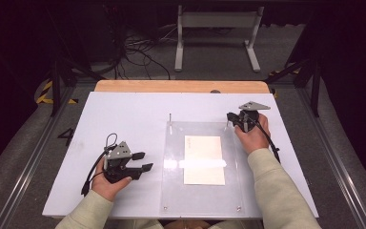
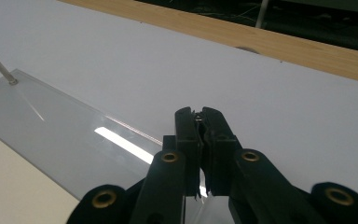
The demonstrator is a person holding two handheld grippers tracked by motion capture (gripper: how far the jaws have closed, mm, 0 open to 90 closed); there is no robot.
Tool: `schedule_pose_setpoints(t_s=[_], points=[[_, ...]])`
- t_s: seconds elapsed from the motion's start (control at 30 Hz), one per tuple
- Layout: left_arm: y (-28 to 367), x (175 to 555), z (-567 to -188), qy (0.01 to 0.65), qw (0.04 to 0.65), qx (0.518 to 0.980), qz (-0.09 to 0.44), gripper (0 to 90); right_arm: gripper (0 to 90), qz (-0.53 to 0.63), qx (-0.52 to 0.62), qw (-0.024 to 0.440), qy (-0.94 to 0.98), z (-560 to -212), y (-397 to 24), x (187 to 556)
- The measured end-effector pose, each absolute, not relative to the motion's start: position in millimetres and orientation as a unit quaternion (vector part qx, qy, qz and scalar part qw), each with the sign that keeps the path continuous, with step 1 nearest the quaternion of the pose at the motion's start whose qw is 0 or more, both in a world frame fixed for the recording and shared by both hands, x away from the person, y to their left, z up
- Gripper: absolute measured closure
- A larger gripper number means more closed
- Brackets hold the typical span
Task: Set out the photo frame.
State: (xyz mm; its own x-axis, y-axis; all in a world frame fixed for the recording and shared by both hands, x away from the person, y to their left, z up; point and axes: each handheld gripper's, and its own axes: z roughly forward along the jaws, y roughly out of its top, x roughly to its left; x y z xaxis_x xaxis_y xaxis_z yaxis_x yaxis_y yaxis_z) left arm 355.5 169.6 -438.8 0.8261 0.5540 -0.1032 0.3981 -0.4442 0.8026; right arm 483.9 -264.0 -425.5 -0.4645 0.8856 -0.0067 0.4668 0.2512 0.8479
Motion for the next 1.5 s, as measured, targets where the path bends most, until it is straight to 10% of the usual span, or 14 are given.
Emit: schedule_pose_setpoints(t_s=[0.9,1.5], points=[[160.7,352.4,-431.8,0.244,0.49,0.817,0.183,13.5,85.5,0.457,0.518,0.19,0.698,-436.9,-270.5,523.4],[115.3,357.2,-408.5,0.189,0.537,0.786,0.242,15.8,85.6,0.474,0.527,0.153,0.688,-439.6,-277.3,530.5]])
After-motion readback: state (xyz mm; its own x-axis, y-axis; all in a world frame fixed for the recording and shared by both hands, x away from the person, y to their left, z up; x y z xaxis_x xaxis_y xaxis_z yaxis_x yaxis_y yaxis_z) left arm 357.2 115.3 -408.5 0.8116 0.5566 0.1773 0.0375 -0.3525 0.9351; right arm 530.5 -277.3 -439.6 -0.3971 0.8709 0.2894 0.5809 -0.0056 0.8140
